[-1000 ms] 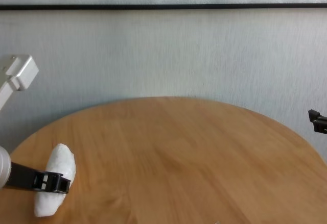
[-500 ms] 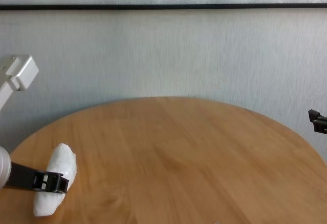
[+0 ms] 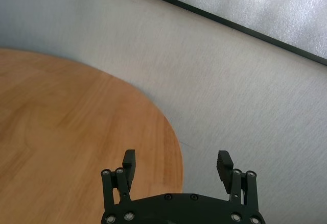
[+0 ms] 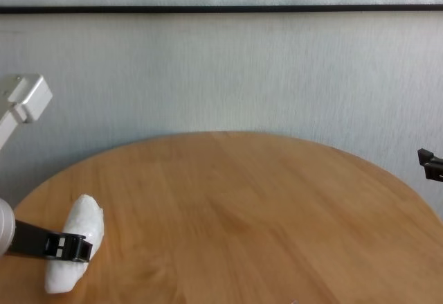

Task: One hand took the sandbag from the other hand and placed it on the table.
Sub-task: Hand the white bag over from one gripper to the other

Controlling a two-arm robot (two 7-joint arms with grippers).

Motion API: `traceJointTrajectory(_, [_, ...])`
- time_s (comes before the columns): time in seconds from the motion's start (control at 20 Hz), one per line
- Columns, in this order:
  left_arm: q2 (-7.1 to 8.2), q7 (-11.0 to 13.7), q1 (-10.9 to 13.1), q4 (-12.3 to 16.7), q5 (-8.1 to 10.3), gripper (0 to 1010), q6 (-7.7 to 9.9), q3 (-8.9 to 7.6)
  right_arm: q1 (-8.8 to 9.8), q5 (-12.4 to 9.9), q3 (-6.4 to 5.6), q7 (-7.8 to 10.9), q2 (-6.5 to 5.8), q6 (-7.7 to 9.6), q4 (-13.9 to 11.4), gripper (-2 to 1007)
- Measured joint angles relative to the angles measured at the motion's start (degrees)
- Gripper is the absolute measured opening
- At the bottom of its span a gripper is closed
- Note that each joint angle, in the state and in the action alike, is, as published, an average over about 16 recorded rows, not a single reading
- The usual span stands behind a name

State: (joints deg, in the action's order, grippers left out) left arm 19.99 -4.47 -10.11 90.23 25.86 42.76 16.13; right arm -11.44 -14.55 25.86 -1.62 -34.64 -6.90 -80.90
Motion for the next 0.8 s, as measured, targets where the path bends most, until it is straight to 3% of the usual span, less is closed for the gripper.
traceJointTrajectory(0.8, [0.0, 0.0, 0.0, 0.0, 0.0, 360, 0.0, 0.0, 0.0, 0.0, 0.0, 0.0, 0.0, 0.0, 0.0, 1001])
